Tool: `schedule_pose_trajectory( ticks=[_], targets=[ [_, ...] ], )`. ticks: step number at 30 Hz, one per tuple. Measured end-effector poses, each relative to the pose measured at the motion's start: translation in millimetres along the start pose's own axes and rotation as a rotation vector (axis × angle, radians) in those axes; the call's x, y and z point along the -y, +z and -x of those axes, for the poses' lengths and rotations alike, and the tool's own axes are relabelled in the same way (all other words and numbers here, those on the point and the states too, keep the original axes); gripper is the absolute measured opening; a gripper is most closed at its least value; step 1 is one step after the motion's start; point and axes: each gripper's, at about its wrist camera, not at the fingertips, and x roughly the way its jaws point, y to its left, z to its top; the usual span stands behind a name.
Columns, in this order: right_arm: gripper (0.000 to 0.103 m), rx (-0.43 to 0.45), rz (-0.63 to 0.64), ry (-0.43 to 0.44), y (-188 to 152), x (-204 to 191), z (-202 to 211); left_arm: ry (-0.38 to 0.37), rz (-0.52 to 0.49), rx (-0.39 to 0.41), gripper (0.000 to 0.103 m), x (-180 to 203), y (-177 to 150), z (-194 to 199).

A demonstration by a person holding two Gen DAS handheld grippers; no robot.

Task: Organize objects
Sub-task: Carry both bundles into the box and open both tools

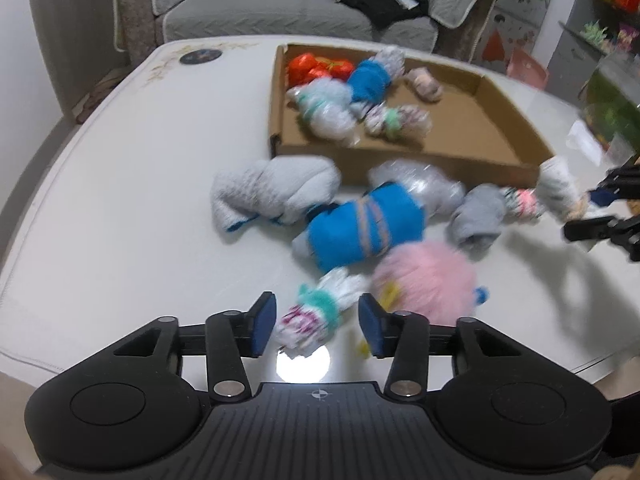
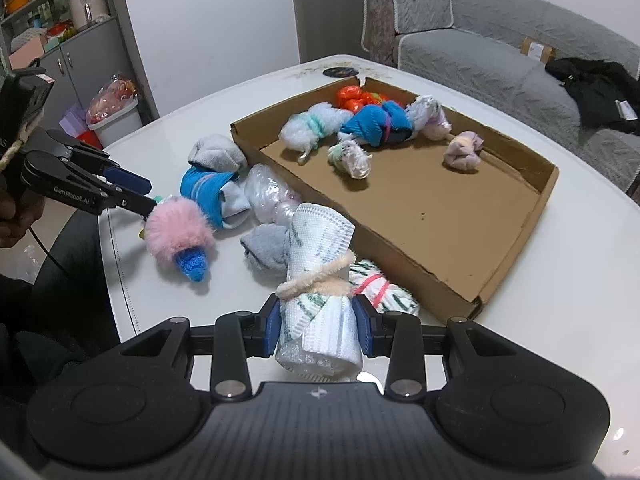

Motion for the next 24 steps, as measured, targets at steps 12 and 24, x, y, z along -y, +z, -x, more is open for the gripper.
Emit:
schedule_pose_trajectory(
  ticks=[12,24],
  targets=[
    [0.034,-0.006,0.011,0.003,0,-6,0,0.012,-0.073,-0.023,0.033,-4,-1,-18],
    [0.034,0.047,0.062,-0.075,32,19,27,0.010,-0.083,0.066,0.033,-6,63,27]
  ],
)
